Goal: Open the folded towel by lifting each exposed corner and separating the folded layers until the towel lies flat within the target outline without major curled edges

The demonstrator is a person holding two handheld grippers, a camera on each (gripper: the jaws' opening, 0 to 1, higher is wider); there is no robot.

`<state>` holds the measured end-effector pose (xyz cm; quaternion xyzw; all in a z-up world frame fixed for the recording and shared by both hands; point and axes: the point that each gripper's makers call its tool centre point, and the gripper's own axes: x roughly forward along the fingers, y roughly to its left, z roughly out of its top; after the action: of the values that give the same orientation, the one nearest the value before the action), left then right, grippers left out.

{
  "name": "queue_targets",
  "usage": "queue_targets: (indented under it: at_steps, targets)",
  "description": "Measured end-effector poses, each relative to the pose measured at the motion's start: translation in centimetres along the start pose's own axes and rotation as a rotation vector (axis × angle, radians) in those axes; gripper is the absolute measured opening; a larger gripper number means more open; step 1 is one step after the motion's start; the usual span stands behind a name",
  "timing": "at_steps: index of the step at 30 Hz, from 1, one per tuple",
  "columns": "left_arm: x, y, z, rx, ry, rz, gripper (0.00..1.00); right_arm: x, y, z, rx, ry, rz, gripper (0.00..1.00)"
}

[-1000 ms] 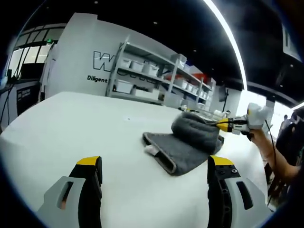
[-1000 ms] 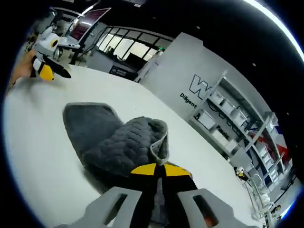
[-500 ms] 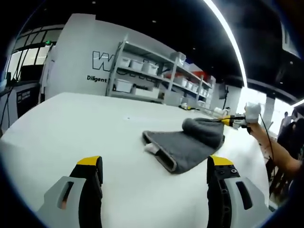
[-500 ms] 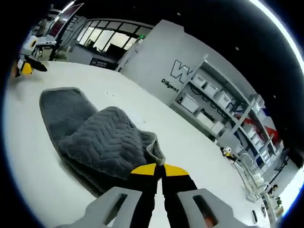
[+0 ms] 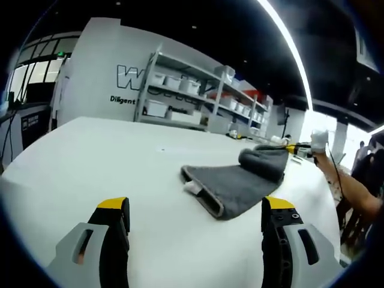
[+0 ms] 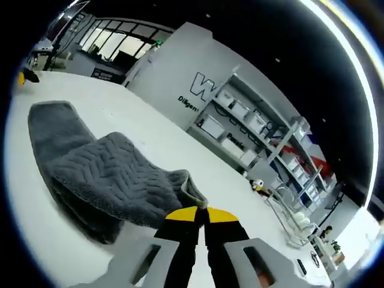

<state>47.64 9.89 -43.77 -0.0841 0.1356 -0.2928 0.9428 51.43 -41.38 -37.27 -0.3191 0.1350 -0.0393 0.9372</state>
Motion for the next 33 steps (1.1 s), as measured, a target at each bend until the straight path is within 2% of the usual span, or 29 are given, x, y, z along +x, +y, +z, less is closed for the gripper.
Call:
queue_targets:
  at_steps: [2,4,7,12,15,20,26,29,30,33]
  targets:
    - [0.0,0.1,-0.1,0.001,0.005,0.002,0.89,0.1,-0.6,-0.7,0.007,0.017,-0.007,0.00]
    - [0.0,0.1,-0.1,0.003,0.007,0.004,0.89,0.5,-2.0,-2.5,0.021,0.054,-0.030,0.00]
    - [0.1,0.2,0.0,0.004,0.007,0.006,0.89,0.9,-2.8,-4.6,0.046,0.090,-0.039,0.00]
    - [0.1,0.1,-0.2,0.008,0.013,0.010,0.89,1.6,-2.5,-8.0,0.078,0.148,-0.021,0.00]
    - [0.2,0.1,-0.3,0.016,0.018,0.012,0.89,1.9,-1.5,-10.9,0.114,0.209,-0.005,0.00]
    - [0.1,-0.1,-0.4,0.019,0.022,0.008,0.89,2.6,-0.8,-13.4,0.158,0.240,0.002,0.00]
    - [0.1,-0.1,-0.5,0.020,0.024,0.011,0.89,2.3,-0.9,-13.0,0.175,0.236,0.004,0.04]
    - [0.1,0.0,-0.5,0.020,0.026,0.013,0.89,1.7,-1.4,-12.5,0.203,0.231,-0.009,0.22]
    - [0.1,-0.1,-0.6,0.020,0.027,0.013,0.89,1.5,-1.5,-12.1,0.216,0.222,-0.008,0.25]
    - [0.0,-0.3,-0.6,0.021,0.025,0.012,0.89,1.0,-1.9,-10.8,0.247,0.171,-0.002,0.23]
